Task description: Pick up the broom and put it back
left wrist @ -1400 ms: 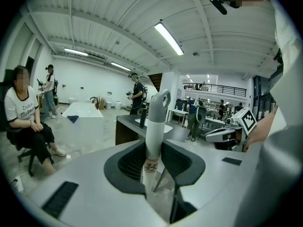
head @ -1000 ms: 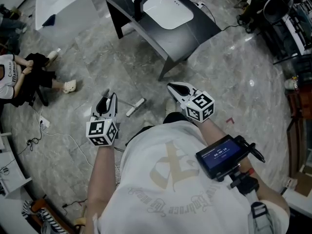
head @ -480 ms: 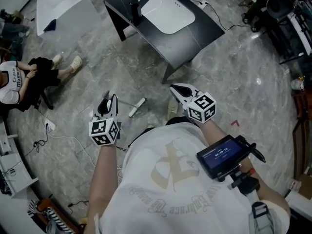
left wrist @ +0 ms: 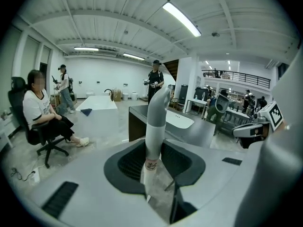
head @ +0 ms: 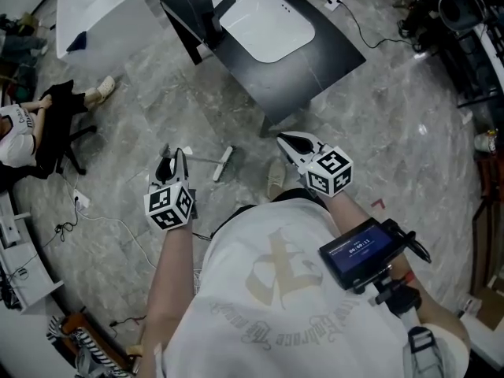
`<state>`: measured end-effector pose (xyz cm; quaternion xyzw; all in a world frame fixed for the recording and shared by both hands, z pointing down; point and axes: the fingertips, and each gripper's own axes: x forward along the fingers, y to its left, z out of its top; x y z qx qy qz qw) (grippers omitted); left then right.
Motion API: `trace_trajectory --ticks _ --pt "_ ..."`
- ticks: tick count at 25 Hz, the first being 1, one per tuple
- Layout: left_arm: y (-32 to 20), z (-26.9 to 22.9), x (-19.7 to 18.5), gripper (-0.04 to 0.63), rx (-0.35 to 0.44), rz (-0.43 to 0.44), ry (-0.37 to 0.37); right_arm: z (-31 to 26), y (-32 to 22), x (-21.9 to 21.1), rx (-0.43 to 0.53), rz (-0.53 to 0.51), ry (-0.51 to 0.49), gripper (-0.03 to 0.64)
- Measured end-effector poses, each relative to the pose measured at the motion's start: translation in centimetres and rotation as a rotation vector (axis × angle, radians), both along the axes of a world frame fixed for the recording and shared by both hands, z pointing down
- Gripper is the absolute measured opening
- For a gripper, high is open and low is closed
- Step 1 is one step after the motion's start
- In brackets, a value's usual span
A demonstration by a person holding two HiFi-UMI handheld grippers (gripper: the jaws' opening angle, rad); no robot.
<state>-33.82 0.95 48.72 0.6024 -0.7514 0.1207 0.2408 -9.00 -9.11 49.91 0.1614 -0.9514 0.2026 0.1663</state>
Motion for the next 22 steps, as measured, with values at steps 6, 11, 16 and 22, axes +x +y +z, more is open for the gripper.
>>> trace_trajectory --ticks 6,11,16,22 --pt "-3.8 0.9 1.2 0.109 -0.017 0.006 0.004 1.2 -2.4 1.8 -0.037 0.010 0.006 0.018" --pt "-7.1 2.3 3.3 0.109 -0.057 0.184 -0.032 2.0 -4.4 3.4 -0.058 0.036 0.003 0.018" --pt "-8.4 2.7 4.5 0.109 -0.086 0.342 -0.049 2.1 -5.7 5.2 -0.065 0.068 -0.002 0.018" --pt "-11.2 3.3 4.4 0.109 -0.116 0.401 -0.062 2.9 -7.4 6.7 -0.074 0.100 0.003 0.018"
